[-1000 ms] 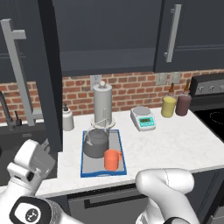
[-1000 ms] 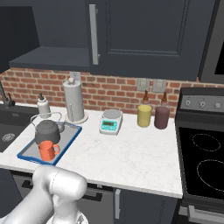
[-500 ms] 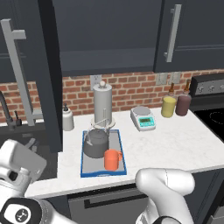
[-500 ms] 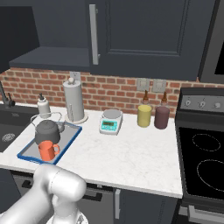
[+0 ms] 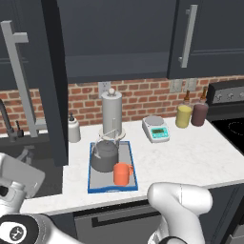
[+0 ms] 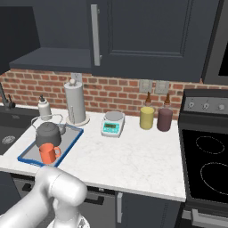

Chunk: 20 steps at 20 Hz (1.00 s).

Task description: Pick the kettle from the counter and place it on the tray. Then pick the mug from the cabinet and place it on the tray. Then close the cabinet doors.

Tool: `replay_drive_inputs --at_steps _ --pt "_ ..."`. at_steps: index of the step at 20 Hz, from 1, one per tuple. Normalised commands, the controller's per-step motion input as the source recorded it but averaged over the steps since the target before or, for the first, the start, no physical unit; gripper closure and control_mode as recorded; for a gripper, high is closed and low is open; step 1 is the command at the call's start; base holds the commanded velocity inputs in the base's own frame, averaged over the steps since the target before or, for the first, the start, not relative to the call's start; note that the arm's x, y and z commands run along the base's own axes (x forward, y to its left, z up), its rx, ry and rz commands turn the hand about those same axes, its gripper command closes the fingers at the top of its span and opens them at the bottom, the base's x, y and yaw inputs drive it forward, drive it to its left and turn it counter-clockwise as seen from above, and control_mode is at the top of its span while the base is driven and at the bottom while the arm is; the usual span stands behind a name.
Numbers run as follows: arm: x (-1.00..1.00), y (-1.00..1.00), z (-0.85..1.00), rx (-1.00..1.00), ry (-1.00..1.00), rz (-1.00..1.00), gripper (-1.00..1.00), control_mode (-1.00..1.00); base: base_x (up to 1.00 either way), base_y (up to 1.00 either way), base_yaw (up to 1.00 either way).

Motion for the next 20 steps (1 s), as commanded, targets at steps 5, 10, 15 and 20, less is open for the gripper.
replay_drive_inputs --at_steps 5,10,15,20 --pt "0.13 0.01 0.18 -0.01 -0.01 0.00 1.00 -1.00 0.00 0.00 0.00" --pt "0.08 0.00 0.30 0.00 -0.03 0.00 1.00 -1.00 0.00 0.00 0.00" --pt "0.06 0.00 0.17 0.00 -0.03 0.00 1.00 -1.00 0.00 0.00 0.00" --pt "0.03 0.00 0.03 -0.02 -0.07 -0.01 1.00 -1.00 0.00 0.00 0.00"
